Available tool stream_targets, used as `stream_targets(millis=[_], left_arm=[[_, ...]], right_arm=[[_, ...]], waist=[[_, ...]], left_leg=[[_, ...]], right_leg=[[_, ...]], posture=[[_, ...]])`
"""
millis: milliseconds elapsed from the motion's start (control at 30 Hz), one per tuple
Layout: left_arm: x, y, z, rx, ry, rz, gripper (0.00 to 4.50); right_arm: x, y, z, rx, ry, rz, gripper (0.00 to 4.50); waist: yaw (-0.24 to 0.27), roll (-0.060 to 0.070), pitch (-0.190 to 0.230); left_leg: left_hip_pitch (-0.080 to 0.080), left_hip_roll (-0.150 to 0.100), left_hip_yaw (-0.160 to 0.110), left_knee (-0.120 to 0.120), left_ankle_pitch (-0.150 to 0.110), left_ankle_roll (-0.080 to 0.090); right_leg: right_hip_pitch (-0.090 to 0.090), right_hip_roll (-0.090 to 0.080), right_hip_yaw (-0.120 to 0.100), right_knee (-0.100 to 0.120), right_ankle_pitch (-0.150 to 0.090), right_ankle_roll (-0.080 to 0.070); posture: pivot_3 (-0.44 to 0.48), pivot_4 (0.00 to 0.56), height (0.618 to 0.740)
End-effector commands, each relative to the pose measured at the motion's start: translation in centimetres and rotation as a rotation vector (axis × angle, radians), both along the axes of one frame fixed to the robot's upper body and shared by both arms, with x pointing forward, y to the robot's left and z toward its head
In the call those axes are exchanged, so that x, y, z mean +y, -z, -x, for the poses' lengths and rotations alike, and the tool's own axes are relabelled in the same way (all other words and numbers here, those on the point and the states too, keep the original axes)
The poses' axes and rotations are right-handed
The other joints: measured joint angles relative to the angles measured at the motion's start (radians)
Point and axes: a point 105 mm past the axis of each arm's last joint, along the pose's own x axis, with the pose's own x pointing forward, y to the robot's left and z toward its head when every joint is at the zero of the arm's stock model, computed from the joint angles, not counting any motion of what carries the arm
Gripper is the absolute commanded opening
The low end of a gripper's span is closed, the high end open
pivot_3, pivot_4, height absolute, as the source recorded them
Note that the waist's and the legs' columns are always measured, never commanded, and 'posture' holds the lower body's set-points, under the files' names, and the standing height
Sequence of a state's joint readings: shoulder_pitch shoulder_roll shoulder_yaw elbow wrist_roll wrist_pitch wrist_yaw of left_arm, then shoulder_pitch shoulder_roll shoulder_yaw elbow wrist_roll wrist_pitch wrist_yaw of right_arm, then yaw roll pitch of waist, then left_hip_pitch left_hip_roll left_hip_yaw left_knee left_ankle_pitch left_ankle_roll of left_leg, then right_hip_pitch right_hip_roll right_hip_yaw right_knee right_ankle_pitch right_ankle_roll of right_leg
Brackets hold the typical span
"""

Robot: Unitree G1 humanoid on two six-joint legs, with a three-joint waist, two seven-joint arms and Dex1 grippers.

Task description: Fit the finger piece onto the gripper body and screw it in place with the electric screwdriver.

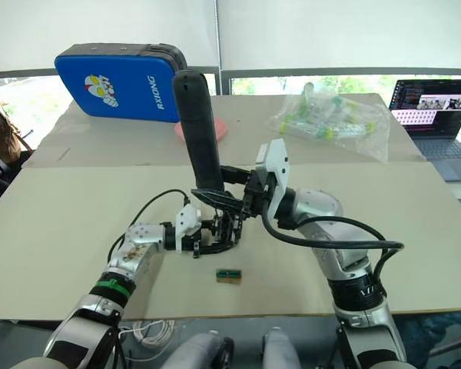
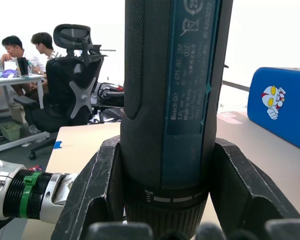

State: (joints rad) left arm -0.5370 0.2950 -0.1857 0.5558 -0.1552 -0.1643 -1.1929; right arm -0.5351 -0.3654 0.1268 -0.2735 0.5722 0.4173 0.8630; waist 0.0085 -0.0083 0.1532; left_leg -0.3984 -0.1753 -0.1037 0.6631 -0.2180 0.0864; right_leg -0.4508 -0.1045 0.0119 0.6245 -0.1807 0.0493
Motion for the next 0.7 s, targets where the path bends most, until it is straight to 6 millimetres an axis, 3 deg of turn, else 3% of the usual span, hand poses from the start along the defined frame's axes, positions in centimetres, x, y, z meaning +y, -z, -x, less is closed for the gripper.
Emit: stream_targets(millis=[33, 467, 700], left_arm=[[-0.5, -0.4, 0.3, -0.014, 0.026, -0.001, 2.31], [-0.1, -0.1, 0.4, 0.0, 0.02, -0.008, 2.31], [0.0, 0.0, 0.3, 0.001, 0.015, -0.014, 2.31]], right_arm=[[0.2, 3.2, -0.7, 0.09, 0.029, 0.069, 1.95], [0.2, 5.2, -0.8, 0.133, 0.049, 0.073, 1.95], [0.2, 4.4, -0.9, 0.121, 0.049, 0.056, 1.95]], waist=[[0.0, 0.0, -0.001], [0.0, 0.001, -0.004], [0.0, 0.001, -0.006]], left_leg=[[0.0, 0.0, 0.0, 0.0, 0.0, 0.0], [0.011, 0.004, 0.0, -0.001, -0.003, 0.003], [0.011, 0.005, 0.0, -0.001, -0.004, 0.002]], right_leg=[[0.001, 0.0, 0.0, 0.0, 0.0, 0.0], [0.014, 0.007, 0.0, -0.007, -0.001, 0.0], [0.014, 0.008, 0.001, -0.008, -0.001, 0.0]], posture=[[0.0, 0.15, 0.74], [0.0, 0.15, 0.74], [0.0, 0.15, 0.74]])
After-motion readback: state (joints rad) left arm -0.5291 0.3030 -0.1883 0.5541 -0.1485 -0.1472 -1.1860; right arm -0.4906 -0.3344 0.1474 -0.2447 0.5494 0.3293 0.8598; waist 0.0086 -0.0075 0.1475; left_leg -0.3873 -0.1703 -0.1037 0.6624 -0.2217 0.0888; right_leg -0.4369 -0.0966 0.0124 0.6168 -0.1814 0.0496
